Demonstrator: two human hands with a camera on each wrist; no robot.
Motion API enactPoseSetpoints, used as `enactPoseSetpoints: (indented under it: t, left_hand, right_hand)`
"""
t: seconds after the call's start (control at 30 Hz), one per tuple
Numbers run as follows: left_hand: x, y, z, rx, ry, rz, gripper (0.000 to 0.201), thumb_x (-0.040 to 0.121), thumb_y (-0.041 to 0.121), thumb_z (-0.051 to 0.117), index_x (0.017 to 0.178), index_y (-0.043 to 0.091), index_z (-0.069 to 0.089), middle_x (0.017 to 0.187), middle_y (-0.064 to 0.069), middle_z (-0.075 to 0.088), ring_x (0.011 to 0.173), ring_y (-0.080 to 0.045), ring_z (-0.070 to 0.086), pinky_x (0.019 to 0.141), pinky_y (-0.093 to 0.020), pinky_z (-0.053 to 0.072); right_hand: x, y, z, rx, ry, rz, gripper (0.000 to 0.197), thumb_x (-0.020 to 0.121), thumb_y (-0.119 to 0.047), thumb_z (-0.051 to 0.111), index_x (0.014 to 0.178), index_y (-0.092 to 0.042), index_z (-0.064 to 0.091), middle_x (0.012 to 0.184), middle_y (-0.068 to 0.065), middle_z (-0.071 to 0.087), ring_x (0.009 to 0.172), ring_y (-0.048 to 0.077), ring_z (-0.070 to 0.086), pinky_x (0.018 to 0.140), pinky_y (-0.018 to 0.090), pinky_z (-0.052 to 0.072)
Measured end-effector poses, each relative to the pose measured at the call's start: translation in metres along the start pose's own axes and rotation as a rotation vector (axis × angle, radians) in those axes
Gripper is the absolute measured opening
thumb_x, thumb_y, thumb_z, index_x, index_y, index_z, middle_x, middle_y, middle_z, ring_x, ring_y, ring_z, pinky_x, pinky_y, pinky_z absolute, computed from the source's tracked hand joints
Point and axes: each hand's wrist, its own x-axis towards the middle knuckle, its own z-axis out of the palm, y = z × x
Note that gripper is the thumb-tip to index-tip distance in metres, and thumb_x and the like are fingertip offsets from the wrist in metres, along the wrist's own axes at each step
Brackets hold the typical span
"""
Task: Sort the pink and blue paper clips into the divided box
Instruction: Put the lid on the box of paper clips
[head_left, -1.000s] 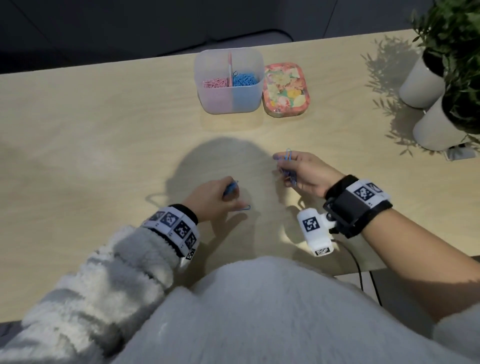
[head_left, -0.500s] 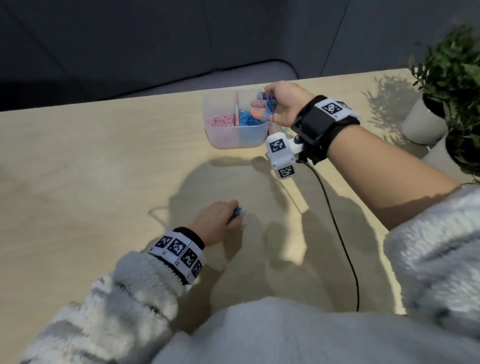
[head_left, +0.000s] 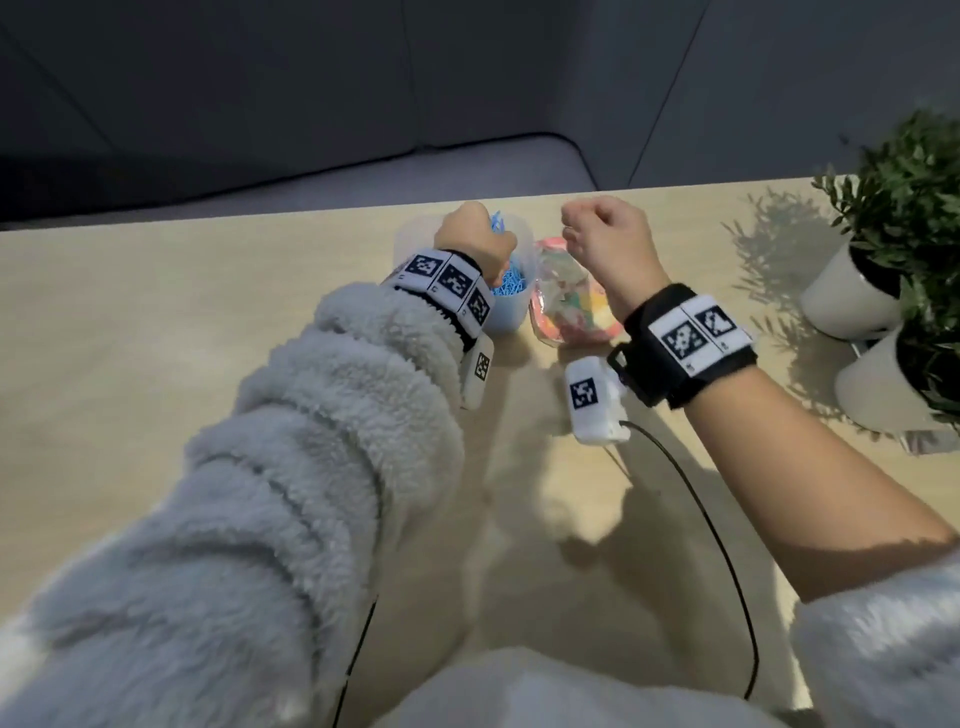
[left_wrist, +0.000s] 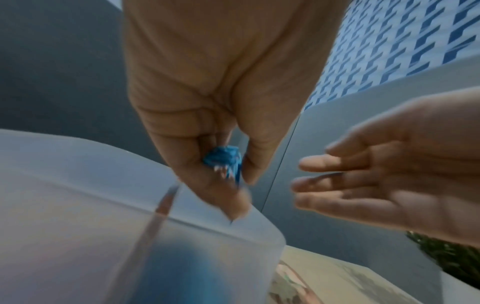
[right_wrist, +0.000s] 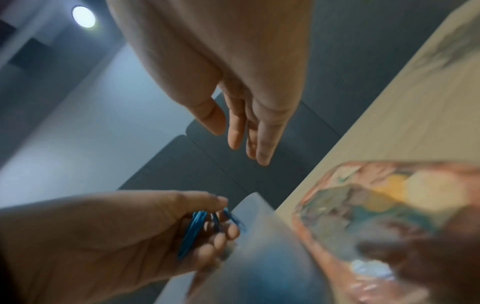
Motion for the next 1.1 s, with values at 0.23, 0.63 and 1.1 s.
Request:
enactPoseSetpoints:
  t: [0.23,0.63,1.1]
  left_hand:
    - [0.005,-0.008,-0.009,-0.052,-0.010,0.057,0.025,0.088,0.007,0.046,0.063,0.013,0.049,0.077,-0.017,0.060,0.088,-0.032,0.069,0.060,-0.029,0.046]
    - [-0.027,-0.111,-0.016,-0.365,0.114,0.074,0.034,0.096,0.040,0.026,0.115,0.029,0.052,0.123,-0.016,0.056,0.116,-0.033,0.053,0.099,-0.051,0.045]
    - [-0.064,-0.125,0.000,-0.380,0.110,0.062,0.047,0.087,0.054,0.022,0.111,0.029,0.053,0.117,-0.016,0.061,0.107,-0.034,0.059,0.089,-0.055,0.051]
  right_hand:
    - [-0.011,0.042,-0.044,-0.634,0.101,0.015,0.030,0.087,-0.021,0.054,0.111,-0.005,0.059,0.116,0.015,0.058,0.110,0.030,0.054,0.095,0.037,0.044]
    - [-0.025,0.071,0.003,-1.080,0.019,0.196,0.130,0.057,-0.071,0.065,0.147,-0.007,-0.003,0.150,0.021,0.022,0.135,0.036,0.026,0.108,0.050,0.023]
    - [-0.025,-0.026,-0.038,-0.874,-0.377,-0.461,0.115,0.042,-0.052,0.071,0.140,-0.018,0.023,0.132,0.009,0.044,0.121,0.029,0.044,0.103,0.047,0.039]
